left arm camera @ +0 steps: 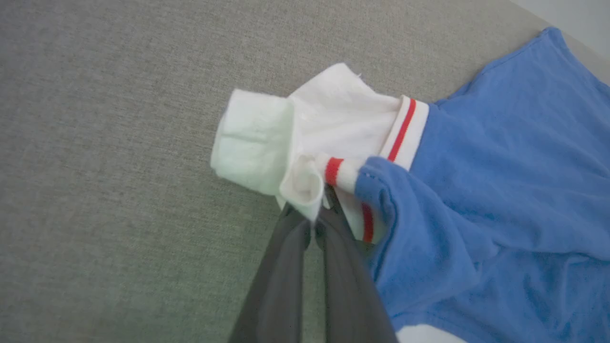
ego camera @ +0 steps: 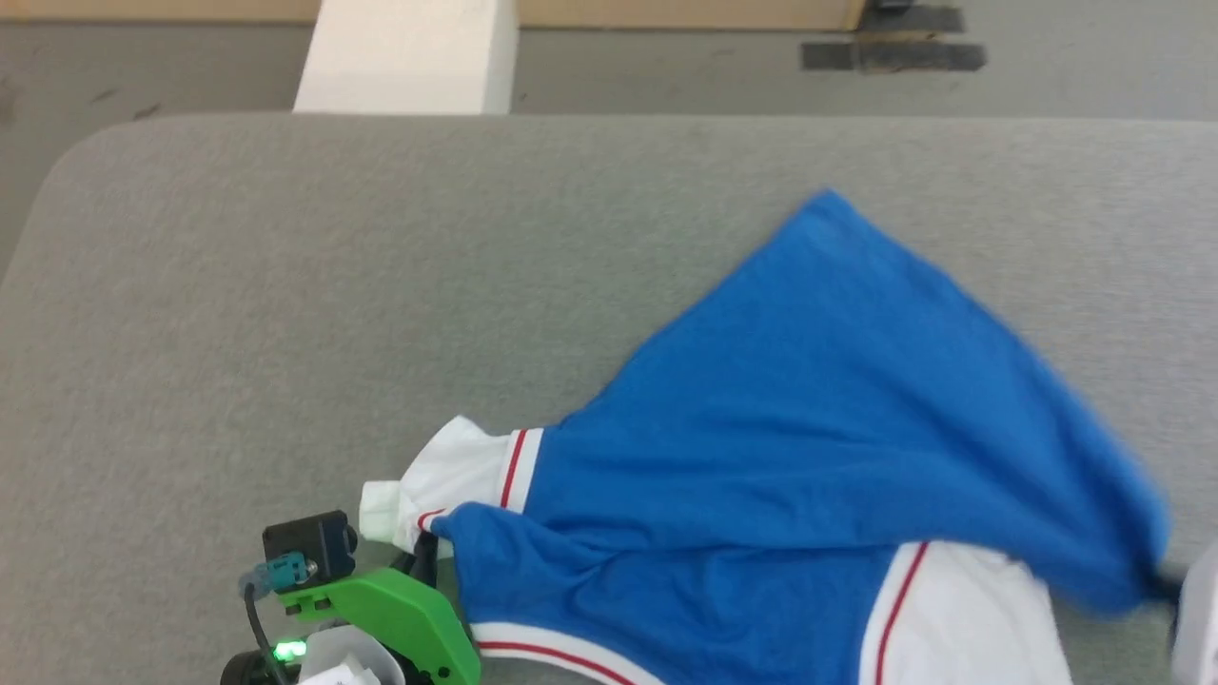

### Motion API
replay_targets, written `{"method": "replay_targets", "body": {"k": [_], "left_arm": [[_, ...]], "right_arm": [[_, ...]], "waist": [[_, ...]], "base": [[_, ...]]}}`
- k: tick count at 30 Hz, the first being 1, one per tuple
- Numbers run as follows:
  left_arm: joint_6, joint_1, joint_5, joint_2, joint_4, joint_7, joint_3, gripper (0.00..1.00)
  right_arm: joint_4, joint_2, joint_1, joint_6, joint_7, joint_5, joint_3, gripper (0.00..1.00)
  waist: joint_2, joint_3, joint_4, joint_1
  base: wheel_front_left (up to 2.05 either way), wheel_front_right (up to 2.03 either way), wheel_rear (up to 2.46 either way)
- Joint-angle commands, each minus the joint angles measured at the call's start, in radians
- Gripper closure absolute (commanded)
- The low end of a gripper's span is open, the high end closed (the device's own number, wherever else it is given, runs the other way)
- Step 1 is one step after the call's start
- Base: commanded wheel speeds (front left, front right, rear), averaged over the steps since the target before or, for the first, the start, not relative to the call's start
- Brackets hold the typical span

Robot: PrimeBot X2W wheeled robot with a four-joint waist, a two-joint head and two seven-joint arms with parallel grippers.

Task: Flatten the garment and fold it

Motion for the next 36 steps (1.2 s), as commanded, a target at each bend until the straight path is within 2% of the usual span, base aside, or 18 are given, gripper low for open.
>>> {"method": "replay_targets", "body": {"k": [1, 5, 8, 9, 10, 13, 17, 20, 24, 30, 36], "left_arm": [[0.007, 0.006, -0.004, 0.009, 0.004, 0.000, 0.005, 1.00], [0.004, 0.014, -0.012, 0.008, 0.015, -0.003, 0.007, 1.00], [0.000, 0.018, -0.020, 0.003, 0.030, -0.010, 0.010, 1.00], [-0.001, 0.020, -0.023, 0.001, 0.035, -0.013, 0.010, 1.00], [-0.001, 0.023, -0.024, 0.001, 0.038, -0.014, 0.011, 1.00], [-0.001, 0.033, -0.028, 0.006, 0.045, -0.021, 0.016, 1.00], [0.000, 0.040, -0.028, 0.010, 0.046, -0.024, 0.017, 1.00], [-0.003, 0.035, -0.025, 0.010, 0.045, -0.023, 0.010, 1.00], [-0.002, 0.021, -0.016, 0.004, 0.042, -0.027, 0.000, 1.00], [-0.001, -0.022, 0.006, -0.005, 0.023, -0.032, -0.016, 1.00], [-0.004, -0.069, 0.026, -0.024, 0.012, -0.035, -0.043, 1.00]], "right_arm": [[-0.027, 0.035, 0.054, -0.001, 0.019, 0.011, -0.002, 1.00], [-0.044, 0.122, 0.185, -0.001, 0.031, 0.018, 0.031, 1.00], [-0.033, 0.164, 0.230, -0.001, 0.022, 0.019, 0.045, 1.00], [-0.035, 0.172, 0.233, -0.001, 0.006, 0.023, 0.040, 0.44], [-0.038, 0.177, 0.230, -0.001, -0.010, 0.027, 0.028, 0.00], [-0.076, 0.189, 0.186, -0.001, -0.060, 0.052, -0.043, 0.00], [-0.148, 0.170, 0.072, -0.001, -0.141, 0.027, -0.139, 0.00], [-0.161, 0.169, -0.040, -0.001, -0.216, 0.024, -0.154, 0.00], [-0.114, 0.167, -0.194, -0.001, -0.267, -0.008, -0.081, 0.00], [0.093, 0.126, -0.448, -0.001, -0.297, -0.117, 0.085, 0.00], [0.368, 0.084, -0.664, -0.001, -0.188, -0.236, 0.228, 0.00]], "waist": [[0.0000, -0.062, -0.064, 0.0001], [0.0000, -0.076, -0.073, 0.0001], [0.0000, -0.085, -0.070, 0.0001], [0.0000, -0.087, -0.068, 0.0001], [0.0000, -0.090, -0.067, 0.0001], [0.0000, -0.096, -0.062, 0.0001], [0.0000, -0.103, -0.049, 0.0001], [0.0000, -0.097, -0.031, 0.0001], [0.0000, -0.066, -0.006, 0.0001], [0.0000, 0.022, 0.046, 0.0001], [0.0000, 0.108, 0.115, 0.0001]], "base": [[0.00, 0.00, 0.00], [0.00, 0.00, 0.00], [0.00, 0.00, 0.00], [0.00, 0.00, 0.00], [0.00, 0.00, 0.00], [0.00, 0.00, 0.00], [0.00, 0.00, 0.00], [0.00, 0.00, 0.00], [0.00, 0.00, 0.00], [0.00, 0.00, 0.00], [0.00, 0.00, 0.00]]}}
